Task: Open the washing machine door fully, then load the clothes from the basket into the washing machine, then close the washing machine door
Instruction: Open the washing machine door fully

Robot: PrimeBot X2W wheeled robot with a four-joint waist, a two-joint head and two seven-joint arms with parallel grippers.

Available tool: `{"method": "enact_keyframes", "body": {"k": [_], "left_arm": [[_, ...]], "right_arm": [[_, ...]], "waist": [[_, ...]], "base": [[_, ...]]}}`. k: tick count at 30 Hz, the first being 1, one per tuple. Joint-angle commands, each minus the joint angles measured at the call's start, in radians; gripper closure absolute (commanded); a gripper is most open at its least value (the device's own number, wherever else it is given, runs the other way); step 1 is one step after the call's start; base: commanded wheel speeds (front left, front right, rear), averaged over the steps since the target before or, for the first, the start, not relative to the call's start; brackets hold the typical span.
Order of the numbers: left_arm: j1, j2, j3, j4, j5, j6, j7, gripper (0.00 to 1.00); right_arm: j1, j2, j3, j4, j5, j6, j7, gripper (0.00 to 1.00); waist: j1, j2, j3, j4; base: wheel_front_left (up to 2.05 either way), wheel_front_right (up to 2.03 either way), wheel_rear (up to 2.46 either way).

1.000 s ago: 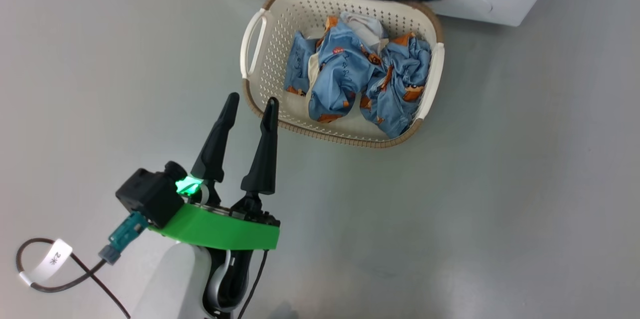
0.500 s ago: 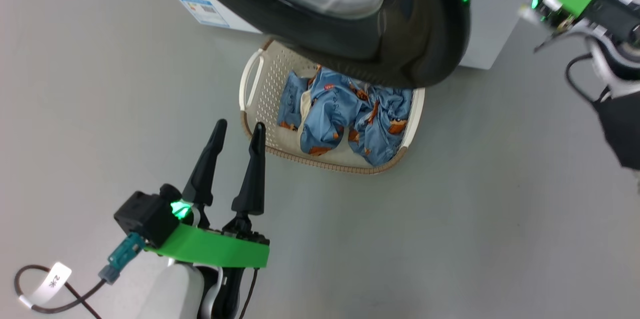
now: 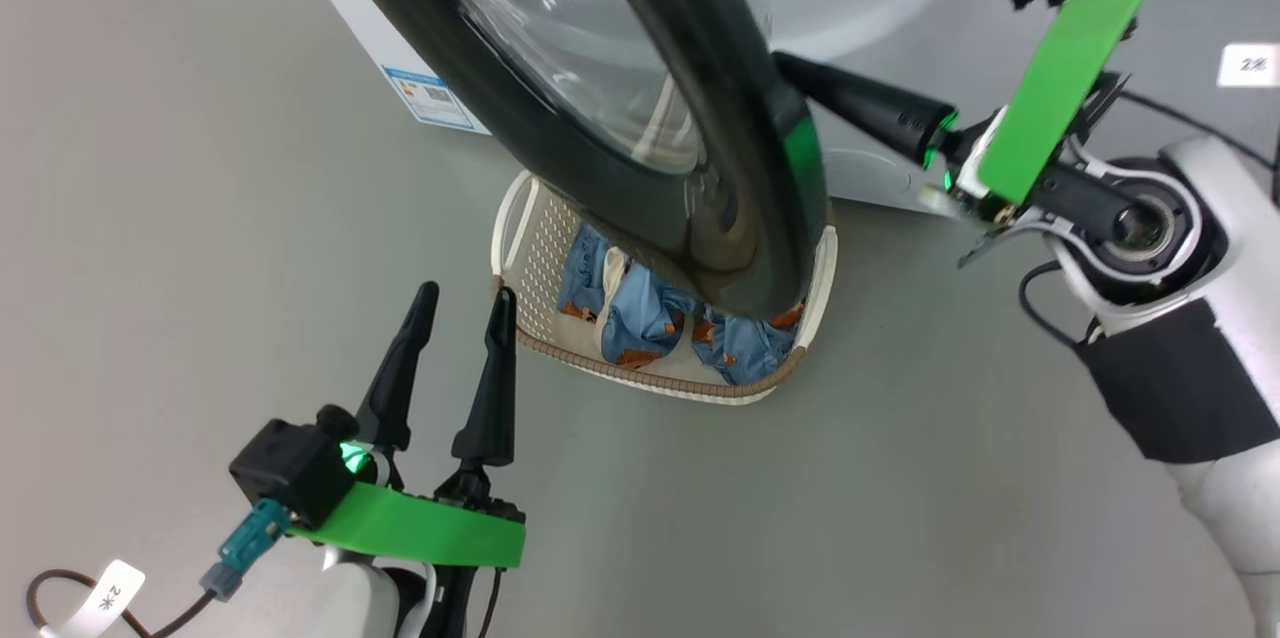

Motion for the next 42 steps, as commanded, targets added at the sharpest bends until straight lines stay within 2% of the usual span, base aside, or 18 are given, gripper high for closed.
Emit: {"method": "enact_keyframes", "body": {"k": [1,17,26,33,39,42], "left_arm": [[0.012,0.018,0.032,-0.019,0.004,-0.002,-0.006,0.0],[0.036,0.018,0.026,-0.019,0.018,-0.002,-0.006,0.0],[0.042,0.018,0.032,-0.014,0.023,-0.002,-0.006,0.0],[0.041,0.018,0.039,-0.012,0.028,-0.002,-0.006,0.0],[0.036,0.018,0.046,-0.003,0.036,-0.002,-0.006,0.0],[0.037,0.018,0.055,0.002,0.043,-0.002,-0.006,0.0]], "right_arm": [[0.021,0.029,0.011,-0.038,0.018,0.006,0.01,1.0],[0.106,0.119,0.043,-0.08,0.017,0.006,0.056,1.0],[0.125,0.151,0.048,-0.085,0.005,0.006,0.061,1.0],[0.139,0.138,0.019,-0.085,-0.012,0.006,0.021,1.0],[0.162,0.101,-0.004,-0.093,-0.038,0.006,-0.049,1.0],[0.183,0.074,-0.011,-0.096,-0.05,0.006,-0.089,0.89]], "waist": [[0.0,0.0,-0.012,0.007],[0.0,0.0,-0.066,0.049],[0.0,0.0,-0.085,0.046],[0.0,0.0,-0.103,0.02],[0.0,0.0,-0.121,-0.014],[0.0,0.0,-0.132,-0.031]], "base": [[0.0,0.0,0.0],[0.0,0.0,0.0],[0.0,0.0,0.0],[0.0,0.0,0.0],[0.0,0.0,0.0],[0.0,0.0,0.0]]}}
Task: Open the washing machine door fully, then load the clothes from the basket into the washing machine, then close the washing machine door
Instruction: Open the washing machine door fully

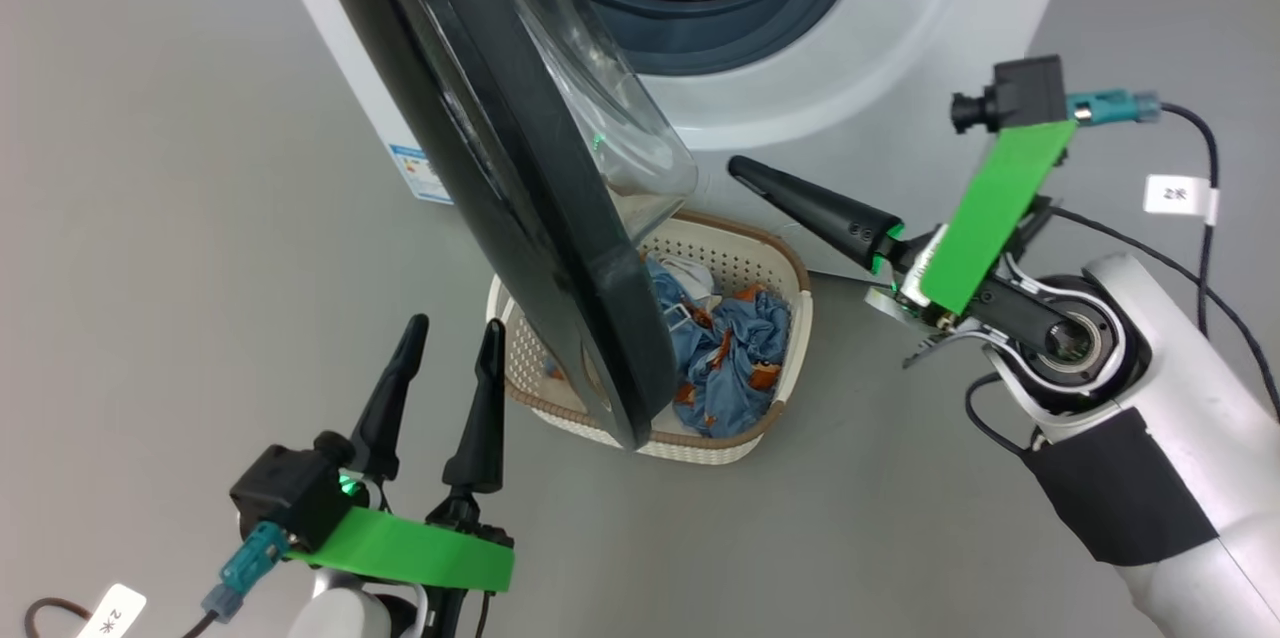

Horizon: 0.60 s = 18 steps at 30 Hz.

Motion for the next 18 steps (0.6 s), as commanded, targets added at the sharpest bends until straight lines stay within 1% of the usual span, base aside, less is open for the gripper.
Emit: {"method": "enact_keyframes", "body": {"k": [1,2,3,4,6,7,8,10,11,18], "left_arm": [[-0.001,0.015,0.043,-0.015,0.017,0.0,-0.006,0.0],[0.001,0.015,0.048,-0.014,0.02,0.0,-0.006,0.0],[0.003,0.015,0.054,-0.012,0.023,0.0,-0.006,0.0],[0.003,0.015,0.054,-0.012,0.023,0.0,-0.006,0.0],[0.011,0.015,0.067,-0.01,0.029,0.0,-0.006,0.0],[0.015,0.015,0.074,-0.009,0.031,0.0,-0.006,0.0],[0.019,0.016,0.08,-0.008,0.033,0.0,-0.006,0.0],[0.029,0.021,0.095,-0.01,0.036,0.0,-0.006,0.0],[0.035,0.023,0.102,-0.011,0.036,0.0,-0.006,0.0],[0.068,0.06,0.147,-0.016,0.035,0.0,-0.006,0.0]], "right_arm": [[0.026,-0.009,-0.001,-0.033,-0.024,0.006,-0.033,0.82],[0.035,-0.019,0.0,-0.033,-0.032,0.006,-0.051,0.71],[0.044,-0.027,0.002,-0.032,-0.035,0.006,-0.067,0.62],[0.044,-0.027,0.002,-0.032,-0.035,0.006,-0.067,0.62],[0.065,-0.044,0.006,-0.032,-0.042,0.006,-0.102,0.51],[0.076,-0.052,0.008,-0.03,-0.046,0.006,-0.121,0.31],[0.088,-0.059,0.009,-0.029,-0.045,0.006,-0.139,0.16],[0.112,-0.073,0.012,-0.031,-0.04,0.006,-0.168,0.04],[0.123,-0.083,0.016,-0.034,-0.042,0.006,-0.182,0.0],[0.198,-0.144,0.043,-0.04,-0.051,0.006,-0.287,0.0]], "waist": [[0.0,0.0,-0.018,-0.023],[0.0,0.0,-0.023,-0.029],[0.0,0.0,-0.028,-0.036],[0.0,0.0,-0.028,-0.036],[0.0,0.0,-0.039,-0.05],[0.0,0.0,-0.045,-0.057],[0.0,0.0,-0.051,-0.064],[0.0,0.0,-0.06,-0.08],[0.0,0.0,-0.062,-0.089],[0.0,0.0,-0.089,-0.154]], "base": [[0.0,0.0,0.0],[0.0,0.0,0.0],[0.0,0.0,0.0],[0.0,0.0,0.0],[0.0,0.0,0.0],[0.0,0.0,0.0],[0.0,0.0,0.0],[0.0,0.0,0.0],[0.0,0.0,0.0],[0.0,0.0,0.0]]}}
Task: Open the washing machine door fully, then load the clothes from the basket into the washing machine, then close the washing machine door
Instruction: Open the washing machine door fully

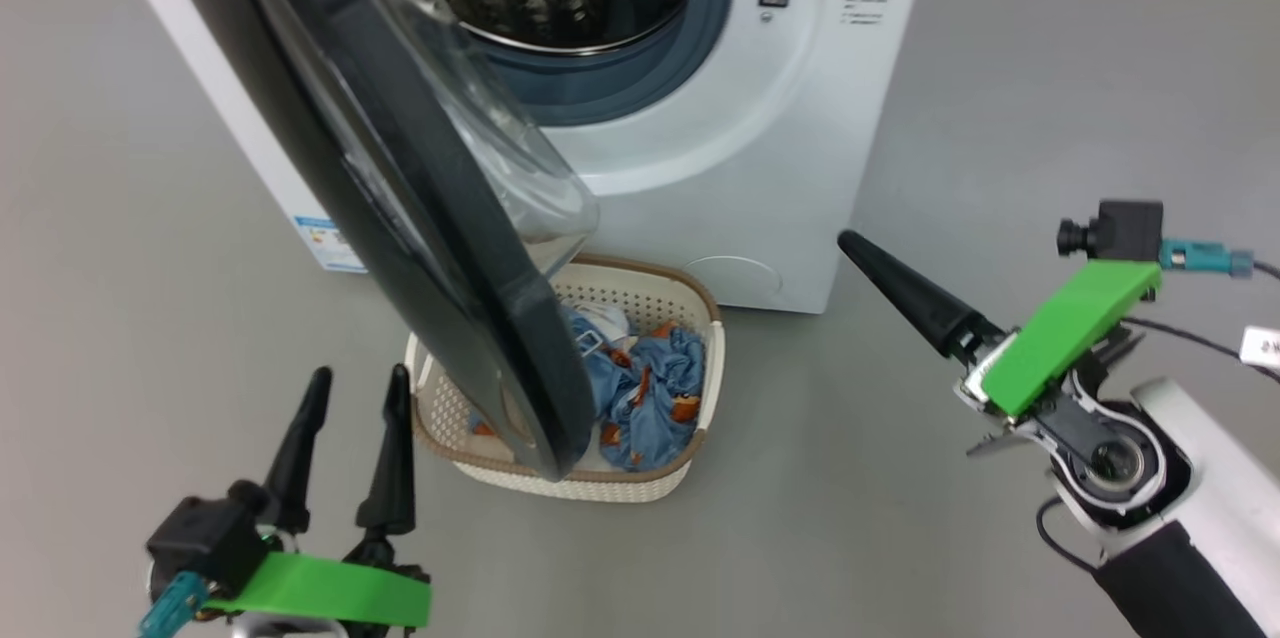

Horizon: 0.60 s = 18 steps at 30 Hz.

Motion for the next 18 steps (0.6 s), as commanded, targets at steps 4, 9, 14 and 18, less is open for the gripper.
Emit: {"method": "enact_keyframes", "body": {"k": [4,9,14,18], "left_arm": [[0.026,0.025,0.083,-0.035,0.005,0.0,-0.006,0.0],[0.073,0.025,0.122,-0.045,0.01,0.0,-0.006,0.0],[0.106,0.021,0.149,-0.054,0.015,0.0,-0.006,0.0],[0.117,0.022,0.161,-0.055,0.015,0.0,-0.006,0.0]], "right_arm": [[0.063,-0.045,0.035,-0.022,-0.02,0.006,-0.084,0.0],[0.132,-0.086,0.06,-0.016,-0.019,0.006,-0.186,0.0],[0.188,-0.123,0.08,-0.01,-0.015,0.006,-0.28,0.0],[0.213,-0.154,0.1,0.001,-0.024,0.006,-0.351,0.0]], "waist": [[0.0,0.0,-0.038,-0.064],[0.0,0.0,-0.062,-0.104],[0.0,0.0,-0.075,-0.138],[0.0,0.0,-0.08,-0.157]], "base": [[0.0,0.0,0.0],[0.0,0.0,0.0],[0.0,0.0,0.0],[0.0,0.0,0.0]]}}
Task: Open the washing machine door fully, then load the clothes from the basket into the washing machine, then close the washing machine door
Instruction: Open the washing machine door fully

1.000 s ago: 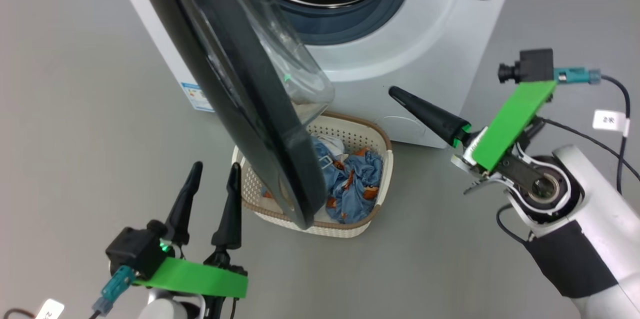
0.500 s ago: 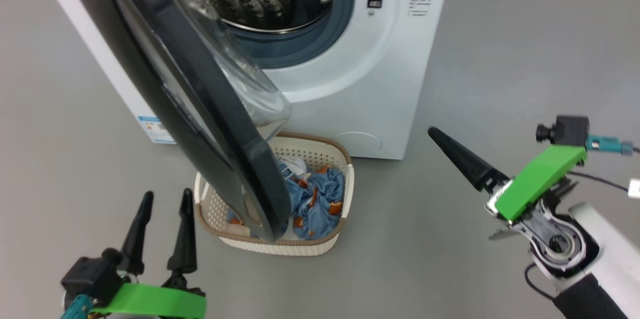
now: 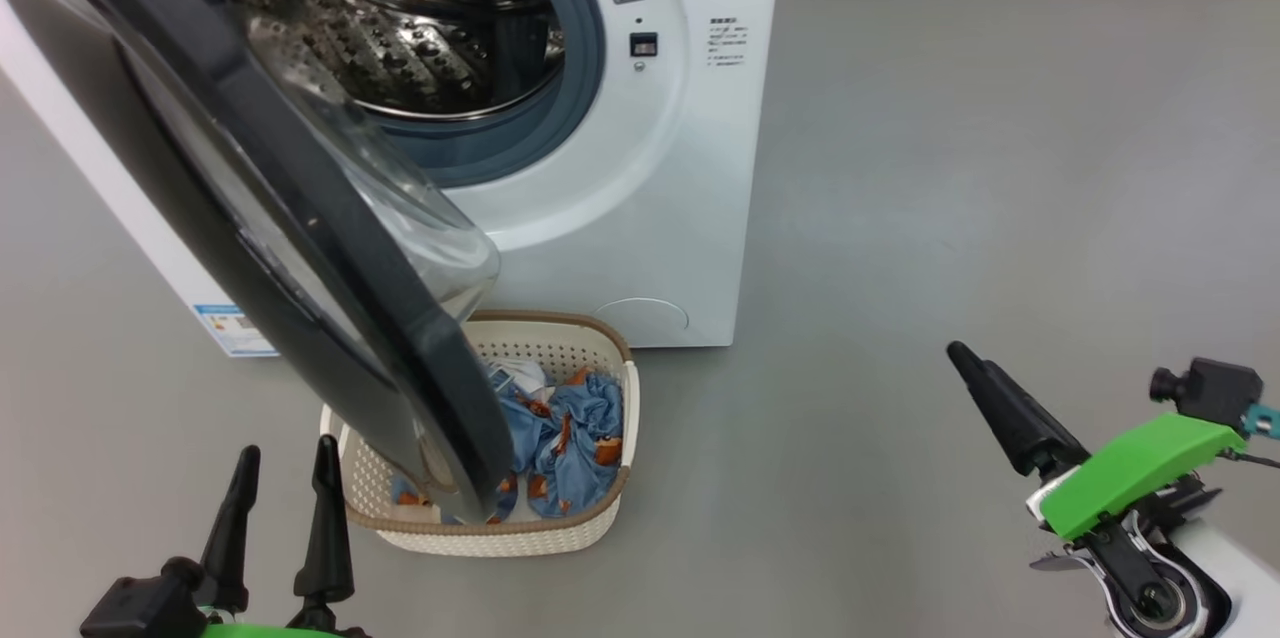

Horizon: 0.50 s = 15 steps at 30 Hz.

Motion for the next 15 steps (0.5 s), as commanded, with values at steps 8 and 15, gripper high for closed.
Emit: {"method": "enact_keyframes", "body": {"k": [8,15], "left_arm": [[0.003,0.015,0.049,-0.032,0.009,0.0,-0.006,0.0],[0.009,0.013,0.05,-0.037,0.013,0.0,-0.006,0.0]], "right_arm": [[0.048,-0.069,0.023,0.021,-0.089,0.006,-0.163,0.0],[0.079,-0.025,-0.098,0.051,-0.287,0.006,-0.168,0.0]], "waist": [[0.0,0.0,-0.028,-0.035],[0.0,0.0,-0.031,-0.043]], "base": [[0.0,0.0,0.0],[0.0,0.0,0.0]]}}
